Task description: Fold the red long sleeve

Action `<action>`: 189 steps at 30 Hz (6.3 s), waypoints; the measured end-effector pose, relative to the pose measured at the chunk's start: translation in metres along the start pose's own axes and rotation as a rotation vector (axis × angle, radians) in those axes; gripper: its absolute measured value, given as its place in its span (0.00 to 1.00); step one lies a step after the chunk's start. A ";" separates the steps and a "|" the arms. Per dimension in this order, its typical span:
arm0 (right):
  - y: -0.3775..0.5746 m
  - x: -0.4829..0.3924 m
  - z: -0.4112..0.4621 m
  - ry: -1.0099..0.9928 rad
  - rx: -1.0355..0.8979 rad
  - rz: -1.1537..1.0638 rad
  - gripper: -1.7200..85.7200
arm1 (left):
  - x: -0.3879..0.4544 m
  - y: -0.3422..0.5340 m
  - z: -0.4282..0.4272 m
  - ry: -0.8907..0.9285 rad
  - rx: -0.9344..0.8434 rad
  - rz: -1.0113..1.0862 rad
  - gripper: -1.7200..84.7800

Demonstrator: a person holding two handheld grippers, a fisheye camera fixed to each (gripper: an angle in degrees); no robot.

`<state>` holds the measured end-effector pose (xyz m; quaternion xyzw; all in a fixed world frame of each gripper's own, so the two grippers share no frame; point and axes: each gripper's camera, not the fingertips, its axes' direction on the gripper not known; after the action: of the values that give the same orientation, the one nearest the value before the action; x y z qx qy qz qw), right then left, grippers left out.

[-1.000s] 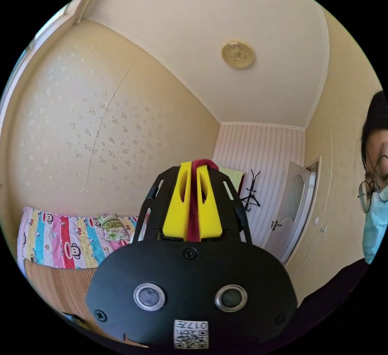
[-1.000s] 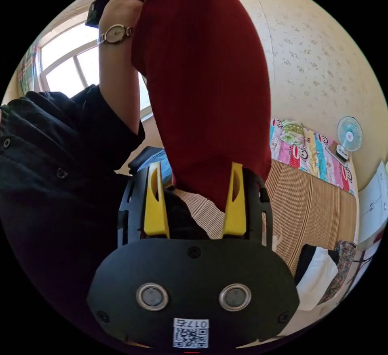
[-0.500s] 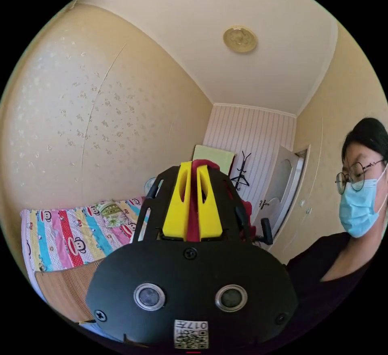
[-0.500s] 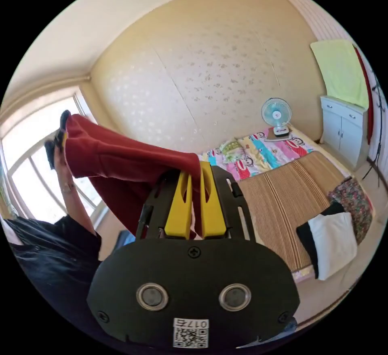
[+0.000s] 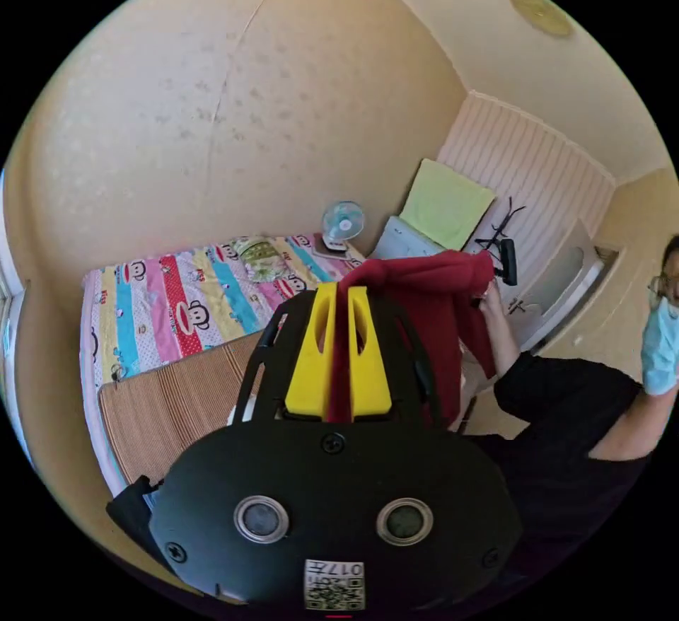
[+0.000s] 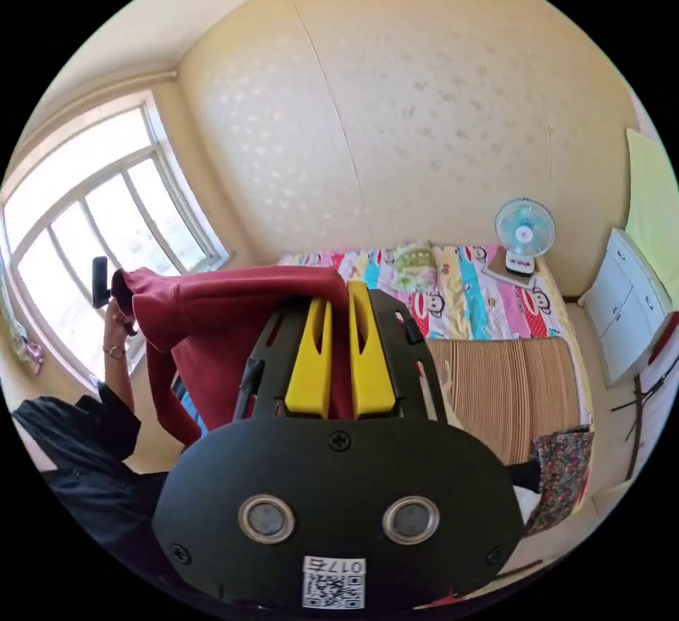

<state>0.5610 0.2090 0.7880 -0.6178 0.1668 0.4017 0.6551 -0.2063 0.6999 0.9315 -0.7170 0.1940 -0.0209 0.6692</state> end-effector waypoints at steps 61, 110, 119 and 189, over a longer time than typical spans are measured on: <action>0.463 0.352 0.254 0.315 -1.436 0.339 0.02 | -0.350 0.613 0.130 0.385 0.392 -1.828 0.06; 0.414 0.312 0.122 -0.225 -0.927 0.163 0.03 | -0.284 0.376 0.379 -0.066 -0.380 -0.820 0.08; 0.381 0.306 0.180 -0.247 -0.903 0.124 0.03 | -0.303 0.346 0.371 -0.171 -0.345 -0.741 0.07; 0.250 0.350 0.261 0.090 -0.526 0.486 0.10 | -0.288 0.430 0.264 -0.109 -0.144 -0.818 0.08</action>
<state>0.5228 0.5459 0.4163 -0.7246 0.2283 0.5472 0.3513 -0.5032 1.0266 0.5543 -0.7800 -0.1414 -0.2331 0.5633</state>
